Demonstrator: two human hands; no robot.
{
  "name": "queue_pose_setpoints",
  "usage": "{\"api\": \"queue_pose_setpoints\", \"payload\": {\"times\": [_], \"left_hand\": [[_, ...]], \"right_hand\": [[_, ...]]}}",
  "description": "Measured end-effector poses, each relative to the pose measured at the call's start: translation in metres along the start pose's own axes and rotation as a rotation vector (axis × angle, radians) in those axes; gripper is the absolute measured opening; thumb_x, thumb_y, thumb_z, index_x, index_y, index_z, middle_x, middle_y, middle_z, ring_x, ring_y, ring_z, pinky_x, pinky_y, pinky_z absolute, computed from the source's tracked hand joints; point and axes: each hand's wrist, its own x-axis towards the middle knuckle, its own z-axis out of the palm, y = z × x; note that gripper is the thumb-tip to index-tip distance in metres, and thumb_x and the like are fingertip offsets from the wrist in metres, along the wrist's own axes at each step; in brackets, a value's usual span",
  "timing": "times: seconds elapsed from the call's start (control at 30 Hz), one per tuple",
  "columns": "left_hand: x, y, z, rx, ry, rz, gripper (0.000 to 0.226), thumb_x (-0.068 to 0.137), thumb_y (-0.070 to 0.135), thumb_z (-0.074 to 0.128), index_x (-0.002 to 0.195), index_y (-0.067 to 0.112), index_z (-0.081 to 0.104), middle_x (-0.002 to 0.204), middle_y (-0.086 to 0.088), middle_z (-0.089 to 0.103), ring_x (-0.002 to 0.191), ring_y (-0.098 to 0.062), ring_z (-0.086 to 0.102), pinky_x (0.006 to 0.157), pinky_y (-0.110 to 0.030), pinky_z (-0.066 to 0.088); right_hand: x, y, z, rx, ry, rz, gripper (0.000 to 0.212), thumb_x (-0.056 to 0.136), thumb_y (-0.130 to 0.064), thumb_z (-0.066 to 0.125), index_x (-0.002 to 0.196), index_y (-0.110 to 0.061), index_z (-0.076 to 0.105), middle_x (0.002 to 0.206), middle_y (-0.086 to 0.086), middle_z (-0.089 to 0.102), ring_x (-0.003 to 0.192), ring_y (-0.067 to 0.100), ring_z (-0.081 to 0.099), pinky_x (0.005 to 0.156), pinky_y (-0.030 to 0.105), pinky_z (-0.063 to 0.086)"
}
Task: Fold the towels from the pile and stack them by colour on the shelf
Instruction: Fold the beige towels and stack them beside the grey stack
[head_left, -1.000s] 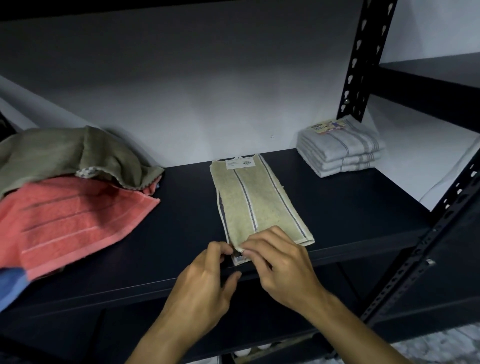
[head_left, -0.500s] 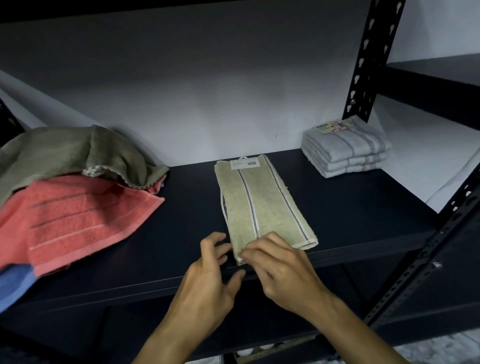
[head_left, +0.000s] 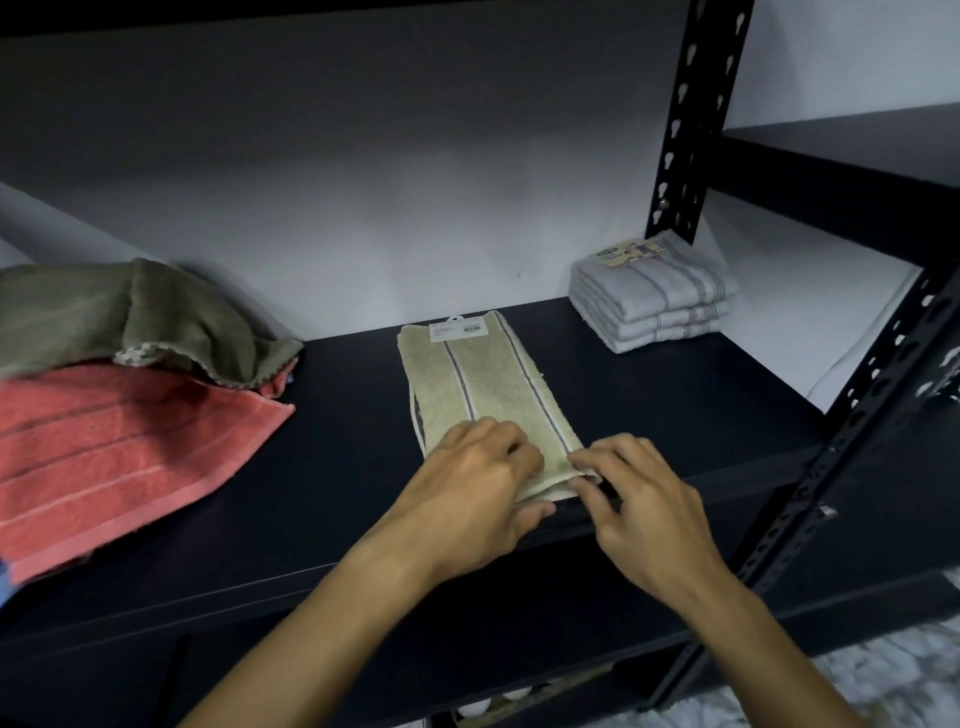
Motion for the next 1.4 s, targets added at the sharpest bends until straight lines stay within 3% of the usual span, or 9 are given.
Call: {"api": "queue_pose_setpoints", "payload": {"times": [0.13,0.27,0.5,0.7,0.93,1.03,1.1,1.27,1.4], "left_hand": [[0.023,-0.001,-0.001,0.098,-0.063,0.040,0.029,0.097,0.047,0.051,0.112,0.026,0.063,0.102,0.009,0.059,0.102,-0.011,0.050,0.107,-0.034,0.031],[0.037,-0.006,-0.012,-0.078,-0.031,-0.097,0.020,0.096,0.043,0.056,0.100,0.028,0.068,0.089,0.010,0.068,0.087,-0.009,0.061,0.091,-0.033,0.047],[0.048,-0.009,-0.016,-0.230,0.065,-0.293,0.017,0.092,0.044,0.063,0.099,0.030,0.070,0.090,0.012,0.072,0.087,-0.006,0.066,0.082,-0.032,0.055],[0.046,-0.003,-0.016,-0.175,0.108,-0.283,0.020,0.092,0.046,0.062,0.099,0.029,0.071,0.088,0.012,0.073,0.085,-0.006,0.067,0.081,-0.029,0.055],[0.042,-0.003,-0.016,-0.146,0.082,-0.190,0.023,0.091,0.050,0.063,0.097,0.029,0.070,0.086,0.014,0.071,0.084,-0.003,0.065,0.083,-0.031,0.054],[0.041,-0.012,-0.022,-0.300,-0.002,-0.231,0.044,0.083,0.071,0.054,0.095,0.032,0.071,0.088,0.017,0.071,0.084,0.003,0.064,0.081,-0.026,0.055],[0.048,-0.027,-0.027,-0.402,0.041,-0.321,0.052,0.082,0.074,0.046,0.094,0.031,0.073,0.094,0.017,0.071,0.089,0.001,0.063,0.082,-0.025,0.052],[0.089,-0.087,-0.009,-0.332,0.017,-0.446,0.042,0.097,0.057,0.047,0.103,0.022,0.069,0.107,0.005,0.068,0.104,-0.016,0.062,0.091,-0.035,0.049],[0.122,-0.110,0.010,-0.222,-0.065,-0.434,0.051,0.100,0.054,0.041,0.126,0.015,0.062,0.131,-0.003,0.060,0.122,-0.022,0.053,0.095,-0.033,0.040]], "right_hand": [[0.005,-0.005,0.002,0.144,0.054,0.164,0.016,0.089,-0.028,0.066,0.105,-0.026,0.069,0.095,-0.019,0.056,0.089,0.000,0.054,0.058,0.015,0.043],[0.010,-0.011,0.001,0.173,0.086,0.231,0.017,0.089,-0.027,0.067,0.106,-0.028,0.066,0.092,-0.021,0.053,0.086,-0.002,0.052,0.057,0.012,0.037],[0.005,-0.027,-0.002,-0.022,0.152,0.102,0.013,0.078,-0.016,0.074,0.084,-0.020,0.063,0.109,-0.005,0.051,0.099,0.009,0.045,0.046,0.014,0.034],[0.009,-0.040,0.009,-0.305,0.056,0.148,0.009,0.073,-0.016,0.079,0.079,-0.013,0.073,0.126,0.016,0.059,0.124,0.030,0.049,0.072,0.041,0.056],[0.013,-0.040,0.019,-0.389,-0.113,0.251,0.024,0.054,-0.013,0.087,0.074,-0.006,0.074,0.103,0.021,0.069,0.104,0.036,0.065,0.069,0.042,0.057],[0.014,-0.039,0.019,-0.331,-0.152,0.283,0.012,0.075,-0.018,0.074,0.079,-0.007,0.075,0.124,0.020,0.062,0.123,0.034,0.053,0.089,0.045,0.051],[0.016,-0.036,0.022,-0.308,-0.172,0.308,0.020,0.087,-0.021,0.061,0.090,-0.007,0.075,0.138,0.016,0.052,0.135,0.029,0.041,0.105,0.043,0.040],[0.020,-0.033,0.026,-0.290,-0.047,0.306,0.012,0.061,-0.011,0.085,0.065,-0.009,0.074,0.108,0.016,0.069,0.109,0.032,0.063,0.084,0.045,0.055],[0.020,-0.034,0.027,-0.231,0.004,0.339,0.013,0.058,-0.011,0.087,0.061,-0.010,0.074,0.105,0.011,0.071,0.105,0.029,0.065,0.074,0.042,0.059]]}}
